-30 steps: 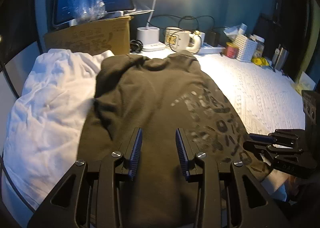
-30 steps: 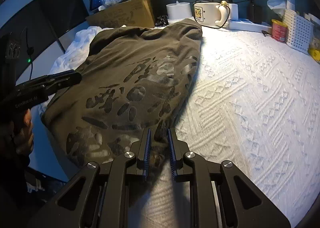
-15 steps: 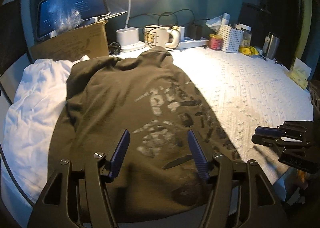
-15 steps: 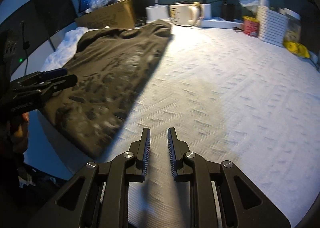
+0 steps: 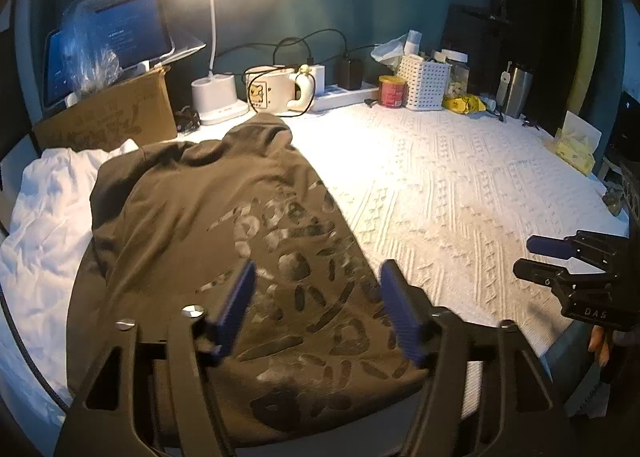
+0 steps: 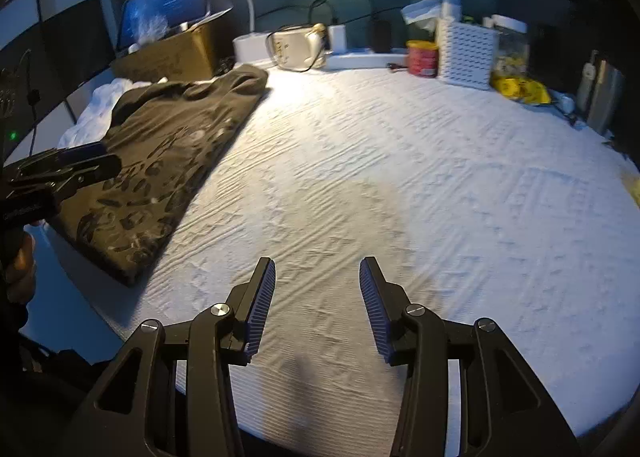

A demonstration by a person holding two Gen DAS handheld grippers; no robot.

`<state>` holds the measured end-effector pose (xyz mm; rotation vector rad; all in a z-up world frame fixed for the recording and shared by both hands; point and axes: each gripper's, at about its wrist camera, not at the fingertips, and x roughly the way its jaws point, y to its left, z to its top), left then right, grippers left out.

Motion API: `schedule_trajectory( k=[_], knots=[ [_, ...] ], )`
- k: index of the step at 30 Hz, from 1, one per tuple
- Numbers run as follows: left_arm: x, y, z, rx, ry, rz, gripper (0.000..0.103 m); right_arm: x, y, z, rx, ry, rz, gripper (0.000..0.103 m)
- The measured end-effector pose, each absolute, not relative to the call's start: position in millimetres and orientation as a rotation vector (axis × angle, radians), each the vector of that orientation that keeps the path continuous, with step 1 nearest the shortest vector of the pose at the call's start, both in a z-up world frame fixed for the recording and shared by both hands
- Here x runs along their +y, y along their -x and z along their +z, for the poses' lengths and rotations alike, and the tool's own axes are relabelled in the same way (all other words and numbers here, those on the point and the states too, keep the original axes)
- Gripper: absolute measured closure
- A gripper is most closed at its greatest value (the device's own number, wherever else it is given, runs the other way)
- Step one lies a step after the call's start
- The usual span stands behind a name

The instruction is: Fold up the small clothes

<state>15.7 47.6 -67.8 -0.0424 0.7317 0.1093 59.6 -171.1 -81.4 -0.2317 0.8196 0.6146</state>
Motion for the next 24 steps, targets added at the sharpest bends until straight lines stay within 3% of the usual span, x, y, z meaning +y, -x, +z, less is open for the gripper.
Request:
schedule_trajectory(
  k=[2,13,16,17,24],
  knots=[
    [42.8,-15.9,-62.0,0.707,0.029,0.125,0.024,-176.0,-59.8,-76.5,0.808,0.231,0.598,0.056],
    [26.9,-20.2,-23.0,0.566,0.015,0.073,0.023,-205.3,-61.5,-27.6,0.691,0.204,0.500,0.056],
    [20.6,-18.2,-8.6,0.507,-0.010,0.068,0.006,-210.8,-60.2,-13.2,0.656,0.199,0.482,0.056],
    [19.1,-16.6,-3.3,0.481,-0.016,0.068,0.005,-212.6,-59.8,-8.3,0.644,0.197,0.477,0.056],
    [12.9,-9.4,22.6,0.382,-0.045,0.046,0.005,-223.2,-54.4,27.1,0.558,0.181,0.443,0.056]
  ],
)
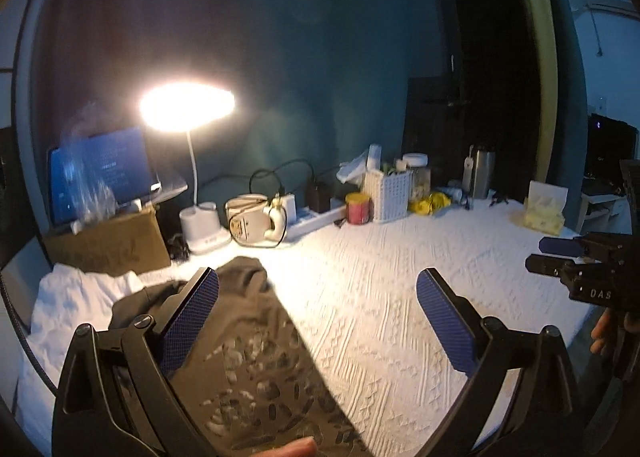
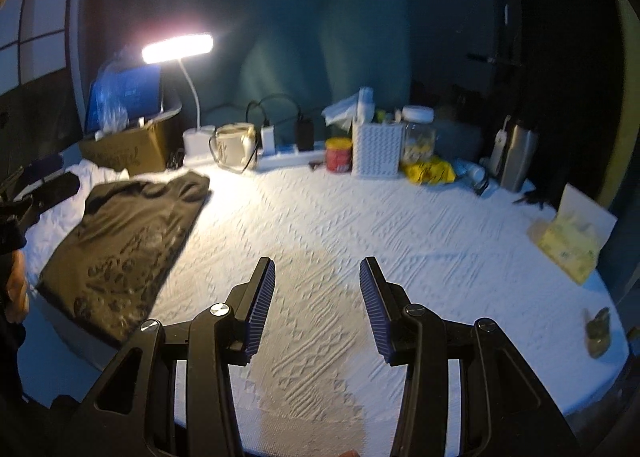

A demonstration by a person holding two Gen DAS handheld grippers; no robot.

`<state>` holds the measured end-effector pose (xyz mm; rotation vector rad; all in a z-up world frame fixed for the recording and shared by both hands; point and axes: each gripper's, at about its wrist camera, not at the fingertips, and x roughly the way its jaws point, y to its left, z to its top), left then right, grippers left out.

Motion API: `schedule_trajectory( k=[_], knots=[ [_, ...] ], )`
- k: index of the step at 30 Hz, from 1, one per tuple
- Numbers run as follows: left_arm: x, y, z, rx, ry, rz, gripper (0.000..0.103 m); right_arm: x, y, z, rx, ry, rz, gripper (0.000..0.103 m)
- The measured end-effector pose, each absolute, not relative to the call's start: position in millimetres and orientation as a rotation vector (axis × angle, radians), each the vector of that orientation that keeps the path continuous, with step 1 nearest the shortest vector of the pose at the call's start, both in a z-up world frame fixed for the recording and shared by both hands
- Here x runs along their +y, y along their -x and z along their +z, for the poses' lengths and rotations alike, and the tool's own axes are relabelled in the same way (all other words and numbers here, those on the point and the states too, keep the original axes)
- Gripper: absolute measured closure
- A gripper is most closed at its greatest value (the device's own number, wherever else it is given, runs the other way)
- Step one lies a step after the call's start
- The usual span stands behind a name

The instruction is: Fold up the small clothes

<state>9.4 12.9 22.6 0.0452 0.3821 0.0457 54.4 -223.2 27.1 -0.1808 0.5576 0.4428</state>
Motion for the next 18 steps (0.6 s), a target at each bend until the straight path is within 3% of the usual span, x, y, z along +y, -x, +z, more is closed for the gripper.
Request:
schedule_trajectory(
  k=[18],
  knots=[
    [24.4,12.3,62.3,0.243,0.025,0.050,0.001,-228.8,-28.1,102.5,0.347,0.180,0.367,0.056]
  ],
)
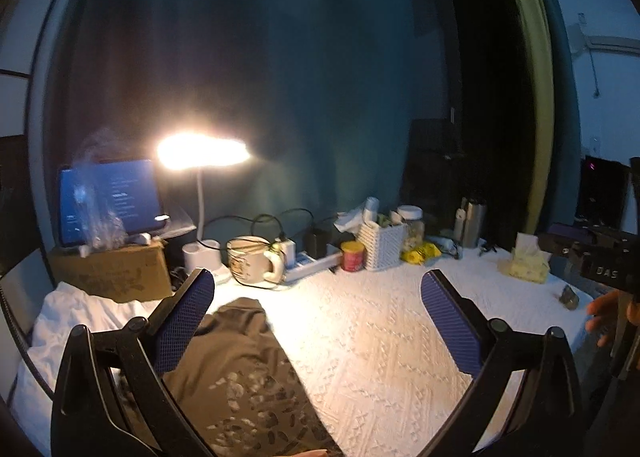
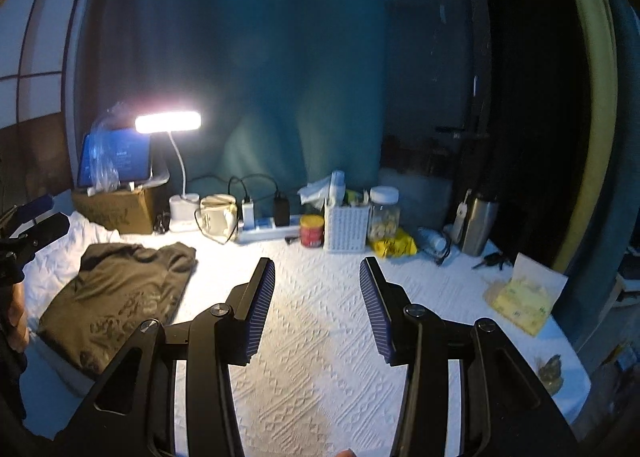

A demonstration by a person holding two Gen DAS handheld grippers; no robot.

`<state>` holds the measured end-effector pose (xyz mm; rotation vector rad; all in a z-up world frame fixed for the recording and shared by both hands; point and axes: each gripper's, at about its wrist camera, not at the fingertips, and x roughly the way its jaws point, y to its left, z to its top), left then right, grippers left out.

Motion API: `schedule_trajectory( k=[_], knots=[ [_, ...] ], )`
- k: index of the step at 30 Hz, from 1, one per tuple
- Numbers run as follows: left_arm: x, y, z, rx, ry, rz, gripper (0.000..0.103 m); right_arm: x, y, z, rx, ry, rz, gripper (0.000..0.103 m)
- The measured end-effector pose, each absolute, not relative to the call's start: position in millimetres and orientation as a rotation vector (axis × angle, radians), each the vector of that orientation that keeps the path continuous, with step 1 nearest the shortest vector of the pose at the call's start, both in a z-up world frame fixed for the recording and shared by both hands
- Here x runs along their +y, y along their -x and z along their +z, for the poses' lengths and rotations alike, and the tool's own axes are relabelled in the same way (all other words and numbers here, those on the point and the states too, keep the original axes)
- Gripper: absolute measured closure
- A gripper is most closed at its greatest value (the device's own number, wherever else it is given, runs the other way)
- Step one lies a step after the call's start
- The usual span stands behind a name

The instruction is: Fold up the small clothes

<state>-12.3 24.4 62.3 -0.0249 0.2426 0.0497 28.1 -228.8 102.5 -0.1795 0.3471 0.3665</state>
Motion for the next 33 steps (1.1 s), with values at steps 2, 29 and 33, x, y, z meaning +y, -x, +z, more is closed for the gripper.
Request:
schedule_trajectory(
  k=[2,29,33],
  knots=[
    [29.6,14.1,67.0,0.246,0.040,0.073,0.001,-228.4,-23.8,113.2,0.318,0.167,0.363,0.056],
    [60.5,29.6,80.4,0.183,0.023,0.152,0.001,-197.2,-22.6,140.9,0.251,0.151,0.424,0.056],
    [58.9,27.7,78.9,0.194,0.020,0.142,0.001,-200.1,-26.5,138.7,0.259,0.142,0.414,0.056]
  ],
)
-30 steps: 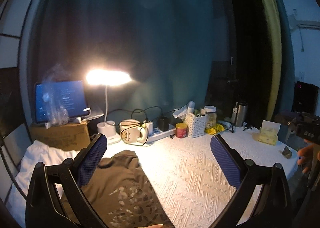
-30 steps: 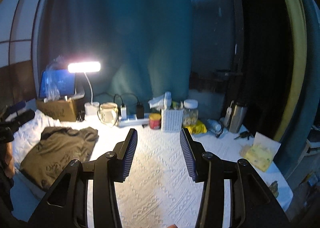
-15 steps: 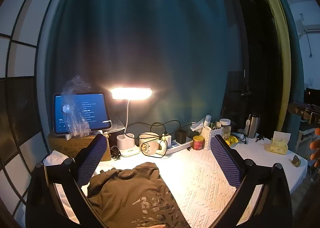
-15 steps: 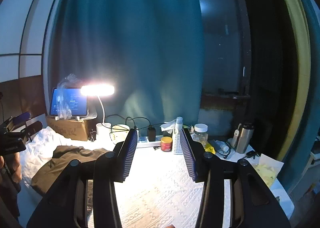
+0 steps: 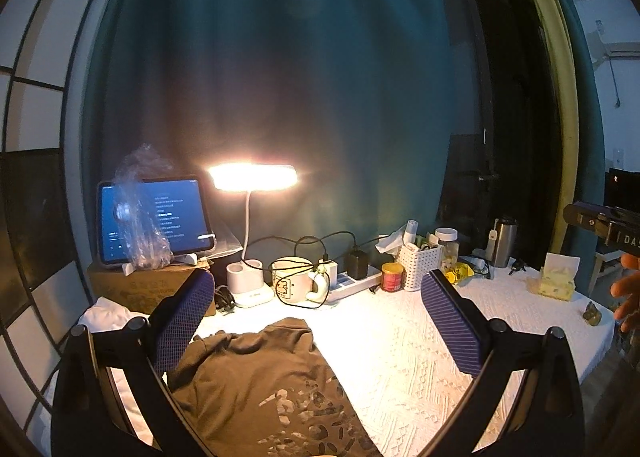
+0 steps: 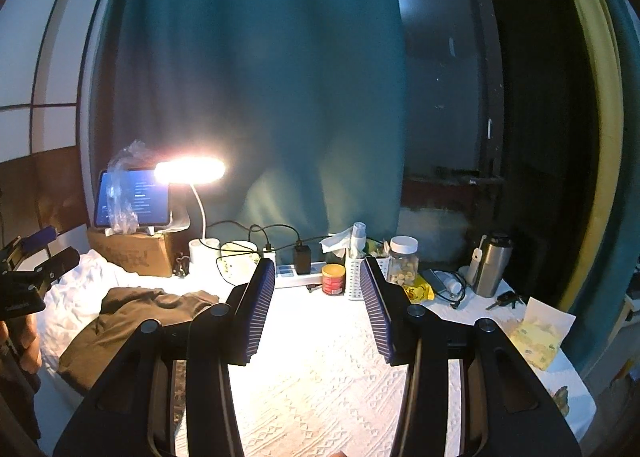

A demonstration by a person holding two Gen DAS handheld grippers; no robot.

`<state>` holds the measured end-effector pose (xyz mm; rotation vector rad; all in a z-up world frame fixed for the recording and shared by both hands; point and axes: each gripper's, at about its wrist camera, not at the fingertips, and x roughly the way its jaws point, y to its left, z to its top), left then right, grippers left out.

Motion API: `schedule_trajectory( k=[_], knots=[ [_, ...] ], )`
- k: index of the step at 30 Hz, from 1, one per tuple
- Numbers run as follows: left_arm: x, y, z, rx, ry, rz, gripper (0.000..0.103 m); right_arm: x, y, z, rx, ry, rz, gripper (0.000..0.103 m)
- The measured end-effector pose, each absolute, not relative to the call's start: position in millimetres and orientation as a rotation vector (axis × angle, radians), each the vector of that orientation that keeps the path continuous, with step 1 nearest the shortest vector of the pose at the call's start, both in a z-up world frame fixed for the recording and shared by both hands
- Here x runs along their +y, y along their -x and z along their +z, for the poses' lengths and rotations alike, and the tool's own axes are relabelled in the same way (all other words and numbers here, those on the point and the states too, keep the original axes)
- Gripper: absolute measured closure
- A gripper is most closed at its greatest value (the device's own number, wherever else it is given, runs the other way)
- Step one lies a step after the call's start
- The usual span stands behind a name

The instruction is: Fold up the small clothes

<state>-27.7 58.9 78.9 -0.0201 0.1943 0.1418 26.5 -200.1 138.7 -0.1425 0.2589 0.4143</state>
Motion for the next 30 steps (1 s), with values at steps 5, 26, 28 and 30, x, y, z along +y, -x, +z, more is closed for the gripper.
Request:
schedule_trajectory(
  k=[5,26,28,30],
  knots=[
    [56.9,27.3,79.2,0.197,0.017,0.138,0.001,-201.3,-27.3,137.0,0.262,0.143,0.410,0.056],
    [53.5,24.1,79.0,0.206,0.008,0.133,0.001,-203.8,-30.7,125.6,0.282,0.156,0.399,0.056],
    [52.9,23.7,78.8,0.205,0.008,0.134,0.001,-204.0,-31.1,125.5,0.282,0.156,0.399,0.056],
    [53.0,23.6,78.8,0.205,0.011,0.131,0.001,-204.3,-30.8,125.2,0.282,0.155,0.398,0.056]
  ],
)
